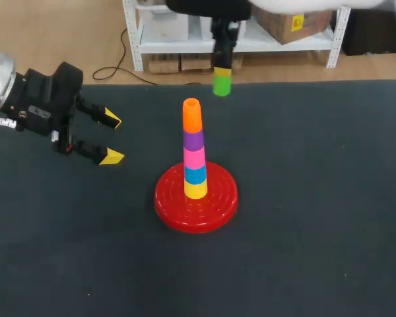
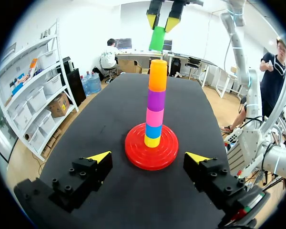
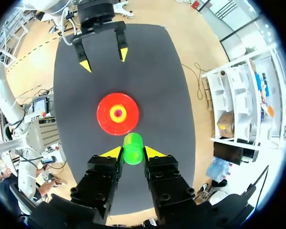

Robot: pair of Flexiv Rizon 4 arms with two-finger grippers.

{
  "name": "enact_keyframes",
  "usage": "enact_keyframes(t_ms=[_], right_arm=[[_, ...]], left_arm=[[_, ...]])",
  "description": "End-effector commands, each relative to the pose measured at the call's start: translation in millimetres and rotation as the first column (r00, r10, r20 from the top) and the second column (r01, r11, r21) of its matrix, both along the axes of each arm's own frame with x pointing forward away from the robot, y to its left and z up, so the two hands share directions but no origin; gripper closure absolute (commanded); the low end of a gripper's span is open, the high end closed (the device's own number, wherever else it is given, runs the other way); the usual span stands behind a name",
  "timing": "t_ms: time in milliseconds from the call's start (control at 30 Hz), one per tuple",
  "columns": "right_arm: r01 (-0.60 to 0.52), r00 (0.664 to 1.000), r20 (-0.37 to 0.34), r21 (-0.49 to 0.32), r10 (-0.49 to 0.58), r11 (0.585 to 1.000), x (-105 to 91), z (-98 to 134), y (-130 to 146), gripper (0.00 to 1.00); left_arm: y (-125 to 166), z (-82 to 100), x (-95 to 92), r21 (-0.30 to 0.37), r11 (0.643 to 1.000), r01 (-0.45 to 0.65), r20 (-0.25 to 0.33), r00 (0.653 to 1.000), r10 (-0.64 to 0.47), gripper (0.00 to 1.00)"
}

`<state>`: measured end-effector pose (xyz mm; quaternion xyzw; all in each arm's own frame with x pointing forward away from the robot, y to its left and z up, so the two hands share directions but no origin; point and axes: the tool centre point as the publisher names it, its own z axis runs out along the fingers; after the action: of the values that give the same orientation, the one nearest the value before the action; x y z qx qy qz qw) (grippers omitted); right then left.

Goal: Pick up and stack the cylinders on the red base in this order: pink,purple,orange,green

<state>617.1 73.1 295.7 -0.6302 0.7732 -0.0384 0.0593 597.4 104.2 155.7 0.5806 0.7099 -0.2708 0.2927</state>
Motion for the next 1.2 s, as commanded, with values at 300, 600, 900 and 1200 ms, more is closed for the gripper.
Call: enact_keyframes(t_ms=[300,600,900,1200], right_arm=[[-0.045,0.999,-0.014,-0.001,0.045,0.999,-10.9,8.0,26.7,1.0],[-0.056,0.998,-0.027,-0.001,0.056,0.998,-14.5,3.4,32.8,1.0],[-0.055,0.997,-0.046,-0.007,0.054,0.998,-12.2,-5.0,36.5,1.0],[-0.057,0.997,-0.047,-0.017,0.056,0.998,-11.3,-10.9,40.9,1.0]], left_arm=[[0.5,-1.0,-0.4,-0.003,1.0,0.0,0.003,1.0,0.0,0.0],[0.5,-1.0,-0.4,-0.003,1.0,0.0,0.003,1.0,0.0,0.0],[0.5,-1.0,-0.4,-0.003,1.0,0.0,0.003,1.0,0.0,0.0],[0.5,-1.0,-0.4,-0.003,1.0,0.0,0.003,1.0,0.0,0.0]])
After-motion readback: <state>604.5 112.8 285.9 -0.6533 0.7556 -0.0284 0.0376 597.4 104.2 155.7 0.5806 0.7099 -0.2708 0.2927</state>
